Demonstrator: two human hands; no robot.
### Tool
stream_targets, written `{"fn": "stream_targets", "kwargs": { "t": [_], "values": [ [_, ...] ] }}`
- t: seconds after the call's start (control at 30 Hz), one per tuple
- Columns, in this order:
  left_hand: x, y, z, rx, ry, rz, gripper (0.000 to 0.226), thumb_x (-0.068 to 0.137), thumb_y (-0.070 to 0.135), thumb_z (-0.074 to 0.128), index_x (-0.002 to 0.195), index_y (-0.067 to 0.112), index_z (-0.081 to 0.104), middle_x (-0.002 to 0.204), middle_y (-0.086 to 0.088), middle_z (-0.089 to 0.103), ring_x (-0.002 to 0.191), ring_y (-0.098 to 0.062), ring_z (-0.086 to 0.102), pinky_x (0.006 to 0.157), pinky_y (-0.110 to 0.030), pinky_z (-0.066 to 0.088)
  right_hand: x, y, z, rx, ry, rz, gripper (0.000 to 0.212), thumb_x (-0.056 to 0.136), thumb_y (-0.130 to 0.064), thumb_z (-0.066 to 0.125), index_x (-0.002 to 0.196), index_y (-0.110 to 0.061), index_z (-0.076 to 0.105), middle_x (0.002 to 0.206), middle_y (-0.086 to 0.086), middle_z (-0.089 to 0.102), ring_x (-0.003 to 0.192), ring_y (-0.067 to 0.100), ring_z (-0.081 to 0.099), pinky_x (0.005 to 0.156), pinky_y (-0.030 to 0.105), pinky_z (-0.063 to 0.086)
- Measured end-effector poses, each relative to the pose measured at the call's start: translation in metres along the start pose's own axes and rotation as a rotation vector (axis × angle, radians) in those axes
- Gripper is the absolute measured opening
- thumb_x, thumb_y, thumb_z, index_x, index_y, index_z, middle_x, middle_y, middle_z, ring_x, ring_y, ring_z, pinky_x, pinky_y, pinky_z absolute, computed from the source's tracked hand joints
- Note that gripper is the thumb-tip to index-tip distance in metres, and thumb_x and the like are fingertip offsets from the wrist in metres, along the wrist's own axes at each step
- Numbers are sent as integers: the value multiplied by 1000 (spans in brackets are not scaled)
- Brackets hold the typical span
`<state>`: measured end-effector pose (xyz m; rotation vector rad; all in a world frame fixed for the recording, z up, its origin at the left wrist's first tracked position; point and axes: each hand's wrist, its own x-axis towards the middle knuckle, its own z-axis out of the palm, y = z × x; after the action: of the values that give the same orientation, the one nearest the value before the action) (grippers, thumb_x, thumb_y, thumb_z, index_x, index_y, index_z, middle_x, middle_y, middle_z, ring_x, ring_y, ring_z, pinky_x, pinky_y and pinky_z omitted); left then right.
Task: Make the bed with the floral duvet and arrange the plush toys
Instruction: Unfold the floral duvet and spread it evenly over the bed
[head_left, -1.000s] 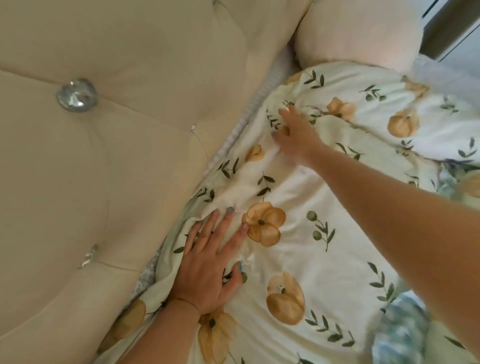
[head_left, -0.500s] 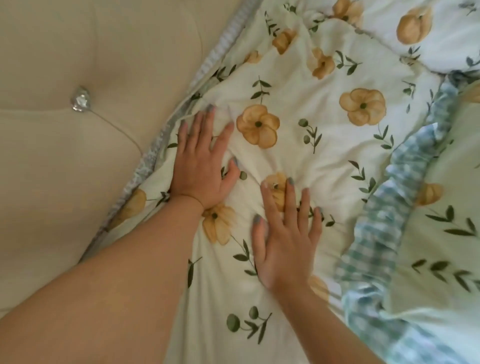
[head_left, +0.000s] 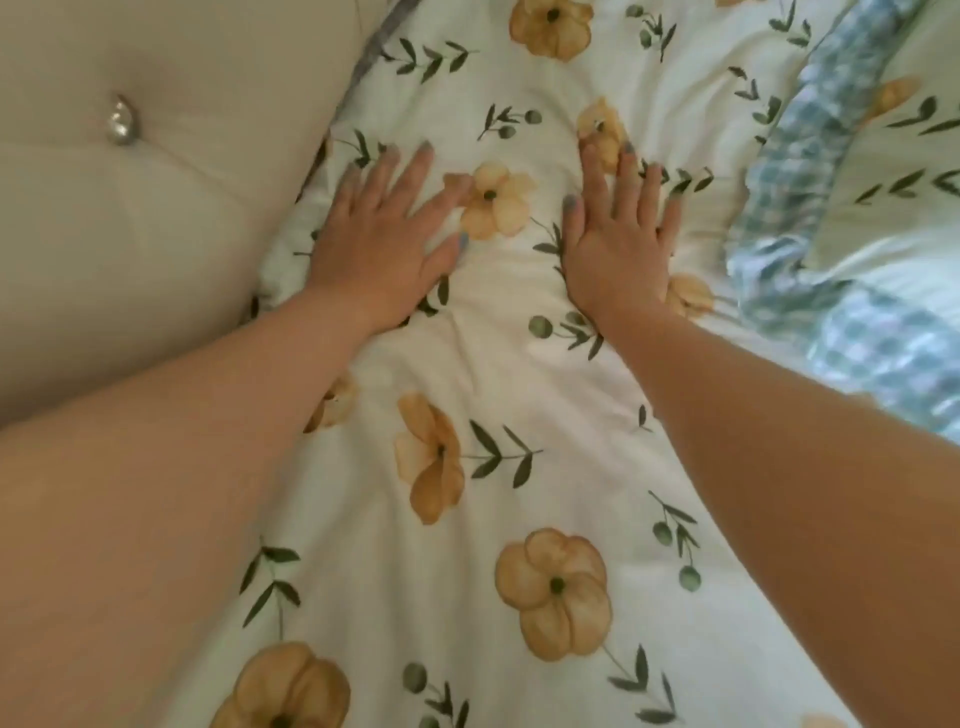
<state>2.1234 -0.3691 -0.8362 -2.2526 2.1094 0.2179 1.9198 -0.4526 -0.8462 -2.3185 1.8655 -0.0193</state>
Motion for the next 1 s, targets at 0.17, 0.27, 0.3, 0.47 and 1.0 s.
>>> {"fn": "stream_targets", "kwargs": {
  "t": [0.17, 0.27, 0.3, 0.47, 1.0],
  "values": [
    [-99, 21, 3, -81, -54, 14, 54, 102, 42, 19, 152, 38, -1, 161, -2, -12, 148, -25, -8, 119, -45, -3, -124, -3, -3, 46, -179, -138, 56, 102, -40, 9, 154, -26, -7, 163, 5, -11, 149, 25, -12, 120, 48, -7],
    [-199, 32, 10, -115, -66, 101, 53, 101, 42, 18, 152, 37, 7, 162, 1, 0, 149, -23, -3, 120, -48, 1, -216, -9, 0, 26, -234, -219, 58, 101, -42, 6, 154, -26, -11, 162, 5, -13, 149, 24, -15, 119, 50, -8],
    [-234, 30, 14, -125, -88, 78, 54, 100, 44, 18, 152, 37, 7, 162, 1, 0, 149, -22, -3, 120, -47, 2, -243, -11, 1, 25, -258, -236, 59, 100, -44, 4, 153, -26, -12, 162, 4, -15, 149, 24, -17, 119, 51, -8],
    [-391, 16, 31, -38, -163, -21, 55, 101, 38, 24, 154, 27, 12, 162, -6, 6, 149, -25, 5, 119, -43, 10, -373, -26, 3, 41, -401, -394, 62, 97, -46, 6, 154, -26, -12, 161, 3, -19, 146, 23, -24, 118, 53, -8],
    [-532, 241, 15, -137, -334, 444, 66, 78, 58, 52, 132, 21, 53, 128, 1, 58, 114, -21, 57, 96, -37, 47, -557, 162, -46, -117, -300, -338, 34, 92, -24, 43, 121, -15, 60, 121, 7, 61, 108, 30, 60, 87, 41, 49]
  ]
}}
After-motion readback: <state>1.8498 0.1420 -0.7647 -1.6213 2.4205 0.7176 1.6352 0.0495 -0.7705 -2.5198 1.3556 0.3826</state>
